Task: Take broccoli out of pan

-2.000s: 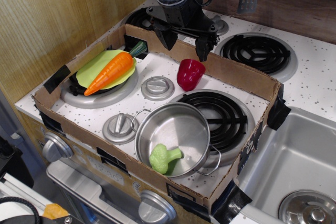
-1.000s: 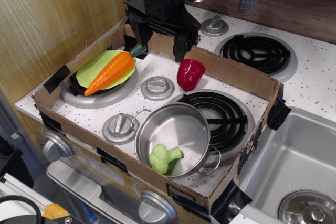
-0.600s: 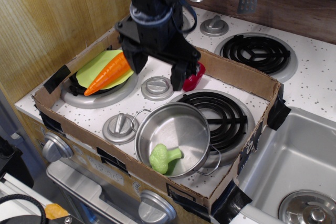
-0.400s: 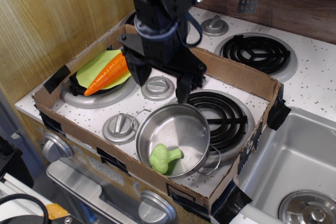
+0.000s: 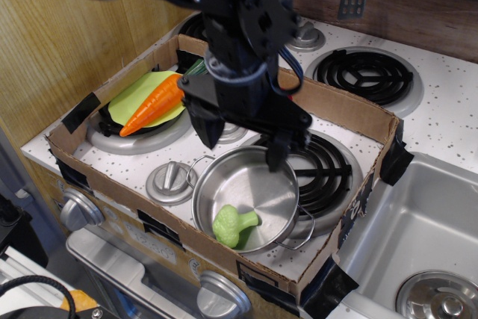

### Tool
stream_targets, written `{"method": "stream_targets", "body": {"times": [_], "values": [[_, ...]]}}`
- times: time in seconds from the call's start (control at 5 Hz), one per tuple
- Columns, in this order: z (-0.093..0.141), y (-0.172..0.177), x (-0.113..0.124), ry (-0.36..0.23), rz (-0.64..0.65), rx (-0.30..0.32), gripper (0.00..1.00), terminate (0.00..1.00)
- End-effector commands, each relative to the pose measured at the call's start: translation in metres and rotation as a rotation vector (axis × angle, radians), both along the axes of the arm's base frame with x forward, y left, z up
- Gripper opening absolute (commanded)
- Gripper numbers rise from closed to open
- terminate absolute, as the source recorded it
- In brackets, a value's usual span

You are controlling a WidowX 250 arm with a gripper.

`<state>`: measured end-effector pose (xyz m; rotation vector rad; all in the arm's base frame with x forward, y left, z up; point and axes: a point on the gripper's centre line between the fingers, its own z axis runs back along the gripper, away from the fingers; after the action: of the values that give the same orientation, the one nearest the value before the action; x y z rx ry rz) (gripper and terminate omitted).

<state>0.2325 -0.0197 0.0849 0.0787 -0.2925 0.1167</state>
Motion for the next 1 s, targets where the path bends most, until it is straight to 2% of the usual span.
{"method": "stream_targets", "body": {"times": [0.0, 0.2, 0.8], "values": [[-0.02, -0.008, 0.002, -0.01, 0.067, -0.007, 1.0, 0.0], [-0.032, -0.006, 0.003, -0.011, 0.068, -0.017, 1.0, 0.0], [-0.043, 0.006, -0.009, -0.018, 0.09, -0.035, 1.0, 0.0]]}}
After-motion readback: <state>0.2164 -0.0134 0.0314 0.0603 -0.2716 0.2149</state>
